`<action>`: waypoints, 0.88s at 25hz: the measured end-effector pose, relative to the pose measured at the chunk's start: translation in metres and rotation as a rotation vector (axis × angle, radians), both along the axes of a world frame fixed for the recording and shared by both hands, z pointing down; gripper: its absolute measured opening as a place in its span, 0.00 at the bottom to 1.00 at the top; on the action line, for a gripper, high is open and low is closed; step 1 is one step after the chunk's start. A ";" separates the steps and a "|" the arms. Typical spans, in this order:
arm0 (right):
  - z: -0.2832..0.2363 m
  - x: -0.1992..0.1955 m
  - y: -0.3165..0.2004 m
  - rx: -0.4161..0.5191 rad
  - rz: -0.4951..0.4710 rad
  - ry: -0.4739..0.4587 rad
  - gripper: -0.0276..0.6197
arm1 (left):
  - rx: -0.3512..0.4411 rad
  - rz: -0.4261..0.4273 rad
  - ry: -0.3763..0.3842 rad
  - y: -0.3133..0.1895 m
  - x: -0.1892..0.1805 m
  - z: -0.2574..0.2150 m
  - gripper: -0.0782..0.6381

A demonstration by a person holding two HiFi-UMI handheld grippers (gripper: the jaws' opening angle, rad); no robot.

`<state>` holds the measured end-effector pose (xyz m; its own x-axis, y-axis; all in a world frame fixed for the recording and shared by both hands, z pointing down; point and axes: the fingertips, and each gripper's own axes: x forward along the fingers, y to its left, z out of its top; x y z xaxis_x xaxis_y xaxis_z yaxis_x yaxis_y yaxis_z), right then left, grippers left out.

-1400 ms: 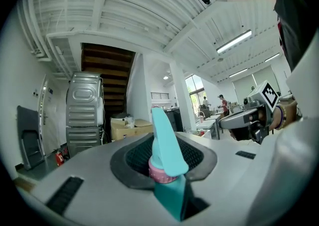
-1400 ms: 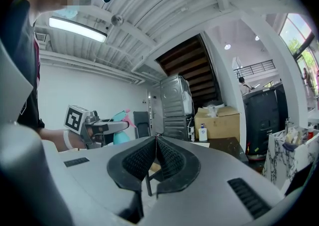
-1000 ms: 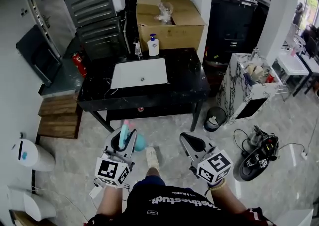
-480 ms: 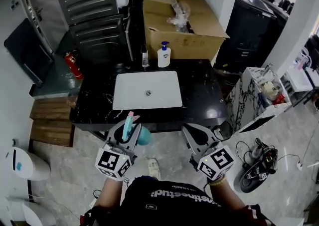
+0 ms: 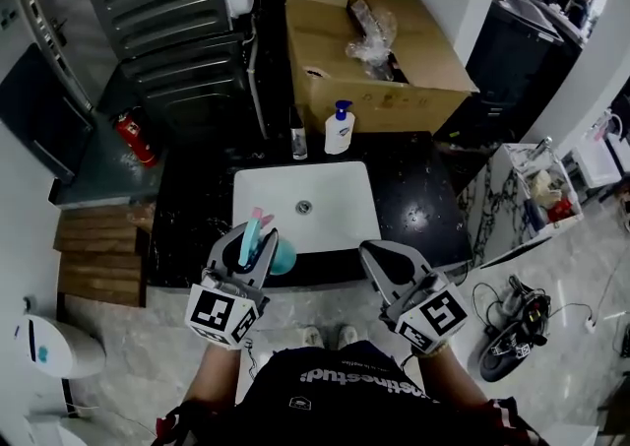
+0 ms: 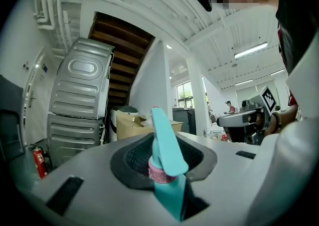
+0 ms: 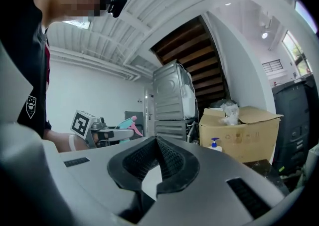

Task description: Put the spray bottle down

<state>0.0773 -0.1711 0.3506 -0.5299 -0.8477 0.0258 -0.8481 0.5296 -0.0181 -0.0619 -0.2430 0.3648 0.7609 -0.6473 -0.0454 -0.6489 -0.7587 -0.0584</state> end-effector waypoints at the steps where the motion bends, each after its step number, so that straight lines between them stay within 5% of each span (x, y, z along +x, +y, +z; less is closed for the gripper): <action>1: 0.002 0.003 -0.007 -0.015 0.007 -0.015 0.10 | -0.004 0.001 -0.001 -0.006 0.001 0.002 0.27; 22: 0.013 0.032 -0.070 -0.011 0.011 -0.004 0.10 | -0.040 -0.086 -0.024 -0.064 0.016 0.023 0.27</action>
